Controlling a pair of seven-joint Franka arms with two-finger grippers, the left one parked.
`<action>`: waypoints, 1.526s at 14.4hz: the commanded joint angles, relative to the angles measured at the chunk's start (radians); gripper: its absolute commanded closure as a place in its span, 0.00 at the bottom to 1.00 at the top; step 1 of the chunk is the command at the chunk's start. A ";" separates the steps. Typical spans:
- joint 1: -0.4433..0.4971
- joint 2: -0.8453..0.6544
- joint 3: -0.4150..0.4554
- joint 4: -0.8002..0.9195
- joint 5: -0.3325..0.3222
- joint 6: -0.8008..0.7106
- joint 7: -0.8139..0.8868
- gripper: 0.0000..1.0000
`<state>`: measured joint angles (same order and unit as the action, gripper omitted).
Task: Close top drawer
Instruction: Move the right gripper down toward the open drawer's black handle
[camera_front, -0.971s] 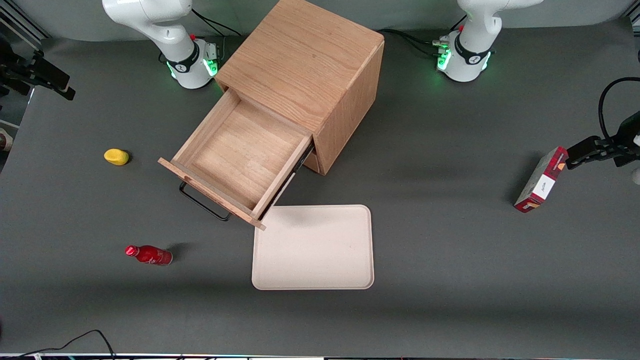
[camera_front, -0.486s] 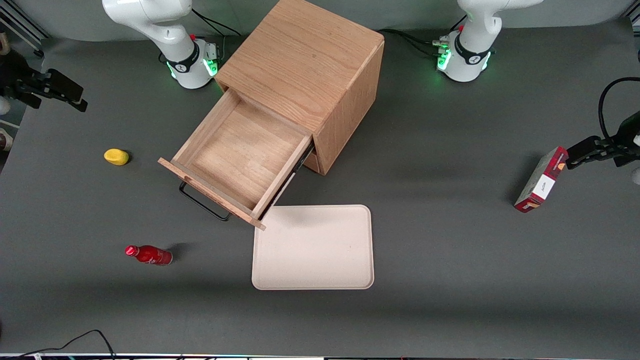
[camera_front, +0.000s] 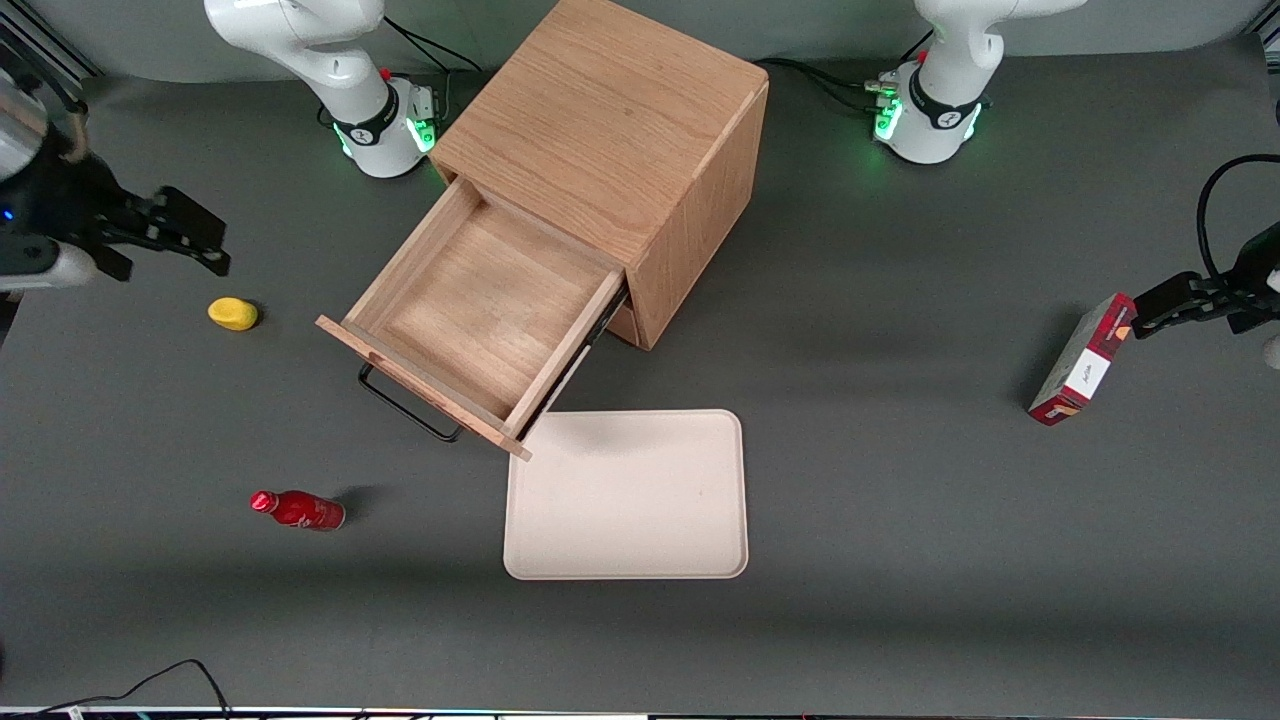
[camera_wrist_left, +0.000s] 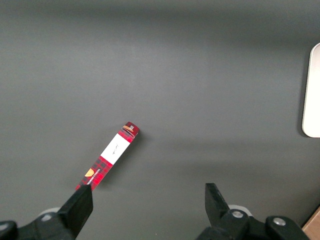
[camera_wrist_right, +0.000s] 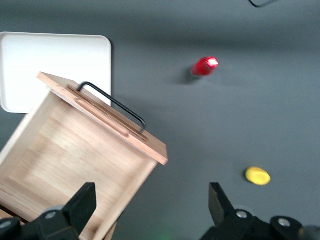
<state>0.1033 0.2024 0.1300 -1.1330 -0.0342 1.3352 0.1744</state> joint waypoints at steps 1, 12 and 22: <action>-0.001 0.095 0.055 0.105 0.008 -0.004 0.011 0.00; -0.004 0.140 0.079 0.076 0.040 -0.002 -0.477 0.00; -0.004 0.271 0.073 0.099 0.036 0.097 -0.903 0.00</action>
<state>0.1002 0.4203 0.2060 -1.0815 -0.0114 1.4264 -0.6947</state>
